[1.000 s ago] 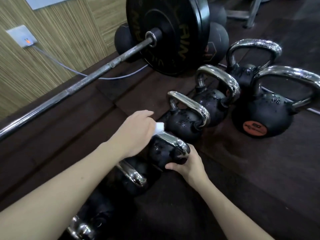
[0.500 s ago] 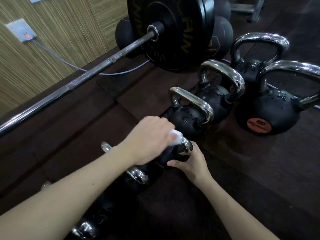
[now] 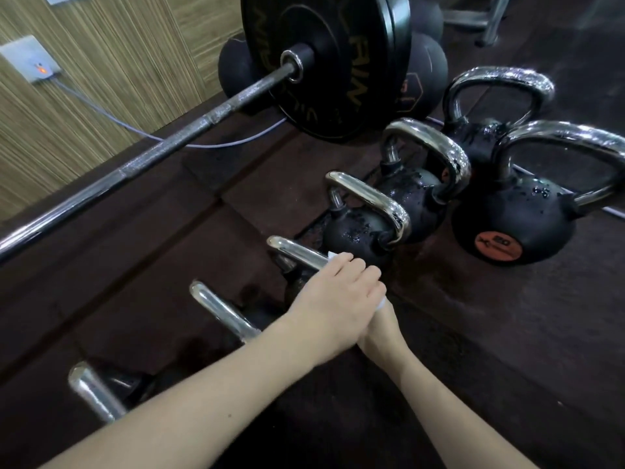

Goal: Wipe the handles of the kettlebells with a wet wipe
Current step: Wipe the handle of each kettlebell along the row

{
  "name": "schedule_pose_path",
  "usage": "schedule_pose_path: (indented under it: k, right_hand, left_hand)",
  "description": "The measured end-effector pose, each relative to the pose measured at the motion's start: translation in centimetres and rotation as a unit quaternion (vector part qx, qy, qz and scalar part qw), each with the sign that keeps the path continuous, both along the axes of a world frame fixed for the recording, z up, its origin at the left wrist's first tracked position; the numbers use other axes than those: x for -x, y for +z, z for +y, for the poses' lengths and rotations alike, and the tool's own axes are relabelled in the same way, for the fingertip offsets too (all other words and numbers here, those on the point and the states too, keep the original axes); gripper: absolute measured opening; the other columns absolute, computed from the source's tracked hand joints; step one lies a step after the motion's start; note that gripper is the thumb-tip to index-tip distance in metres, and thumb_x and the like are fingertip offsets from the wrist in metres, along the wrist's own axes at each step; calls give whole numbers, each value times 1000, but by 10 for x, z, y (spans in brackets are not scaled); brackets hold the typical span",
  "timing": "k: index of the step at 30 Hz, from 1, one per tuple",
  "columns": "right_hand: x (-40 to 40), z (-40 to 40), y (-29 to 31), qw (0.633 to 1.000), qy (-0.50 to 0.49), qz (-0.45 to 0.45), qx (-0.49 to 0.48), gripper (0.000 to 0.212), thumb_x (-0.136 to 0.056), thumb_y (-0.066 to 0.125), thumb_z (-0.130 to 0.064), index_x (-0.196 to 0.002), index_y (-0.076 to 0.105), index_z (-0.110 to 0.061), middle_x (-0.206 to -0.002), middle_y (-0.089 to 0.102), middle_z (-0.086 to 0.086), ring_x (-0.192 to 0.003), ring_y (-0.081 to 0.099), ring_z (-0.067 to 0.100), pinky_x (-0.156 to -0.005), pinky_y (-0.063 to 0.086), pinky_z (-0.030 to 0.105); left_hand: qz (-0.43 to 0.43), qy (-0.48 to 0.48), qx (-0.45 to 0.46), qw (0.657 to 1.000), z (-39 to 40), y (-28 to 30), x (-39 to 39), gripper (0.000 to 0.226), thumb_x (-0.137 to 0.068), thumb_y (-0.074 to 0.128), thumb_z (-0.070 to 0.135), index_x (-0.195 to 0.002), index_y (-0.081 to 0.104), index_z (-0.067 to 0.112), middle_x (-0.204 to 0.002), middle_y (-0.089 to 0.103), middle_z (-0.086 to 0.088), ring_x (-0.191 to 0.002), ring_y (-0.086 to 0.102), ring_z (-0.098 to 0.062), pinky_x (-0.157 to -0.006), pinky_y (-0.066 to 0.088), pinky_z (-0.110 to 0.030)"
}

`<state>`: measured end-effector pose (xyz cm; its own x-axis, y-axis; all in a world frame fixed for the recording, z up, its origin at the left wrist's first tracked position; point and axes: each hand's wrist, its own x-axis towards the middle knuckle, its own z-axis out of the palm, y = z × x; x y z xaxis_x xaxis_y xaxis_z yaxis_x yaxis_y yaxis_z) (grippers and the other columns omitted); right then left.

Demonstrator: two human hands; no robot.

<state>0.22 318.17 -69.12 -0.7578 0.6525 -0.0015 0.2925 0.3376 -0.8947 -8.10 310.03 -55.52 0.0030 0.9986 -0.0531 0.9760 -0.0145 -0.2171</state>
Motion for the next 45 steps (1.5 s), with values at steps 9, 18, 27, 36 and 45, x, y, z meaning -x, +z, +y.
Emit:
schedule_pose_path:
  k: [9,18,27,36,45]
  right_hand:
    - [4,3,5,998,-14,23,64,84,-52,100,-44,-127,65,-35,-119,57,-22,-106,64,3,-97,53,29]
    - [7,2,7,999,-26,9,43,64,-56,91,-51,-113,64,-43,-111,60,-20,-101,62,-2,-84,50,18]
    - [5,3,5,997,-21,12,74,76,-54,102,-37,-115,58,-48,-117,56,-25,-107,54,-17,-86,40,1]
    - [5,2,2,995,-44,26,85,75,-48,103,-37,-104,57,-55,-117,62,-17,-109,62,-2,-94,50,20]
    - [7,7,7,997,-5,17,77,75,-51,98,-46,-114,59,-48,-123,59,-7,-114,64,12,-98,55,35]
  left_hand:
    - [-91,136,-91,982,-30,18,102,24,-108,38,19,-101,61,22,-94,59,-6,-94,57,-32,-88,49,-47]
    - [-82,94,-64,990,-9,22,36,15,-92,52,24,-86,64,31,-77,52,3,-79,53,-27,-86,47,-48]
    - [-242,227,-91,939,-26,20,83,31,-109,28,45,-100,56,35,-98,60,2,-95,57,-27,-90,46,-44]
    - [-133,135,-88,978,-20,20,67,24,-107,37,33,-90,54,34,-90,58,7,-97,57,-25,-99,43,-51]
    - [-134,43,-32,990,-15,17,58,42,-107,29,46,-123,60,24,-114,62,7,-111,58,-18,-114,31,-36]
